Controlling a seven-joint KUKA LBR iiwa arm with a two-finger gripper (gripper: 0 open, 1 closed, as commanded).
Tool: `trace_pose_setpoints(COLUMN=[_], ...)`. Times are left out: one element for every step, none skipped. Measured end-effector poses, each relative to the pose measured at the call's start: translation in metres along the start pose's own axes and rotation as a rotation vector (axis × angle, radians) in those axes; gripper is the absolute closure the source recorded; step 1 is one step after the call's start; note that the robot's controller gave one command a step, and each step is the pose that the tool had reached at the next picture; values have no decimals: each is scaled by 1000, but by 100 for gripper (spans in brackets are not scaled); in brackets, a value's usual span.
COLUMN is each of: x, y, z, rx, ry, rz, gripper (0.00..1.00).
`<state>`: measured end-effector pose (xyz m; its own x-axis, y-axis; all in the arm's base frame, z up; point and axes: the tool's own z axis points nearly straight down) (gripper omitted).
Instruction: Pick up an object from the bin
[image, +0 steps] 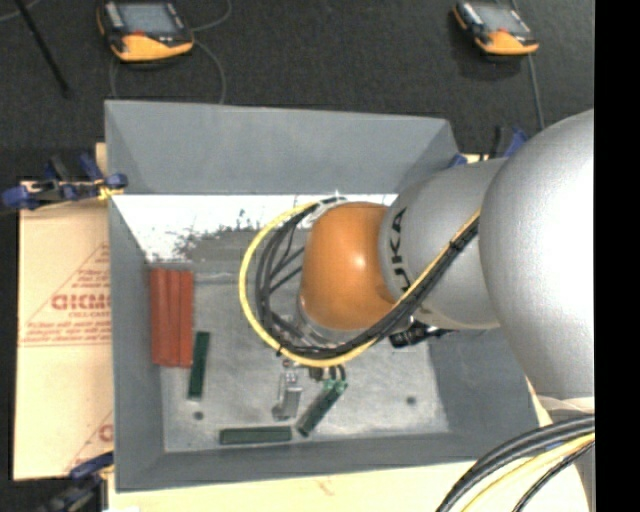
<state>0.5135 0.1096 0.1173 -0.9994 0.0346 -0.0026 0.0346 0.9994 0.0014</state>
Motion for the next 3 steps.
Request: trace_pose_setpoints(x=[21, 3, 16], y=[-52, -142, -115], z=[47, 29, 47], rx=[3, 6, -1], ry=[3, -2, -1], rz=[-211, -278, -320], gripper=[0, 0, 0])
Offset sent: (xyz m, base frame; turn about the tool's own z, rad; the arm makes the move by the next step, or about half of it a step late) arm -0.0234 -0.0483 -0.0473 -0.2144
